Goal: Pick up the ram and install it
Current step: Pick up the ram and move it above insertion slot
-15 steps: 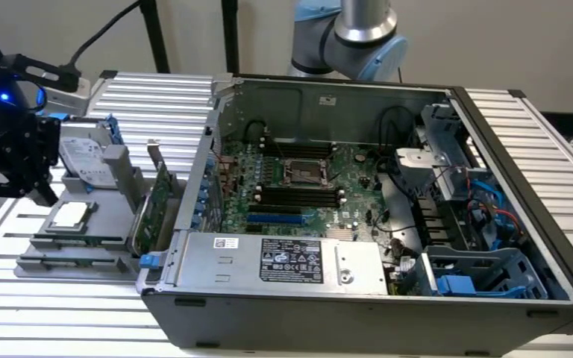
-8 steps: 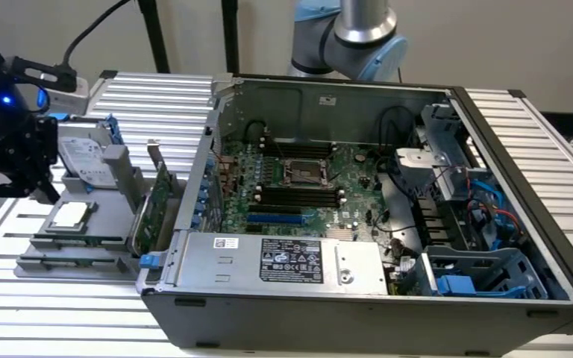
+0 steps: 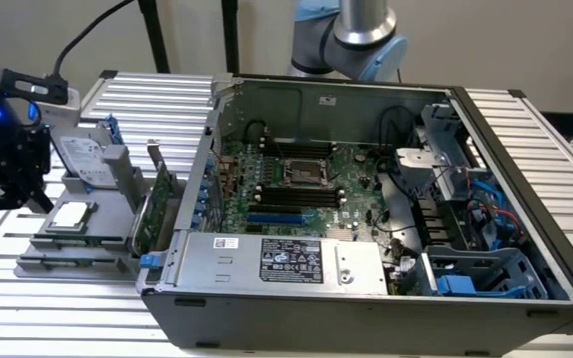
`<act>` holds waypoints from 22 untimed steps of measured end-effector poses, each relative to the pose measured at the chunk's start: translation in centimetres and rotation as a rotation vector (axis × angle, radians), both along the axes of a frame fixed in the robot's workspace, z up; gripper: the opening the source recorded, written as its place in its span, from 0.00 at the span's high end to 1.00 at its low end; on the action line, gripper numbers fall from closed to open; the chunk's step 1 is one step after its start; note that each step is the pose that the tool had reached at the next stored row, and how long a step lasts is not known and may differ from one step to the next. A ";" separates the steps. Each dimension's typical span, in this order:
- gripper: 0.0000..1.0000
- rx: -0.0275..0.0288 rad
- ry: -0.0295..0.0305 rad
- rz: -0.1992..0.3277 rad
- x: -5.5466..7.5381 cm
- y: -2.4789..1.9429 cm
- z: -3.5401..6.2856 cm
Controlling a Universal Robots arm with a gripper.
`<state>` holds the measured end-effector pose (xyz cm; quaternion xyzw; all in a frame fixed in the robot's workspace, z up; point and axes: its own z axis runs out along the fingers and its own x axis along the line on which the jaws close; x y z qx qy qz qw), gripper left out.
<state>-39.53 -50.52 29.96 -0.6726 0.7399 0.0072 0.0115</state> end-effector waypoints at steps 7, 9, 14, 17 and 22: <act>0.00 0.0000 0.0007 0.012 0.0 -0.67 -1.00; 0.00 0.0001 0.0009 0.015 0.0 -0.70 -1.36; 0.00 0.0001 0.0008 0.023 0.0 -0.72 -2.28; 0.00 0.0001 0.0009 0.030 0.0 -0.74 -2.83; 0.00 0.0001 0.0009 0.041 0.0 -0.76 -3.73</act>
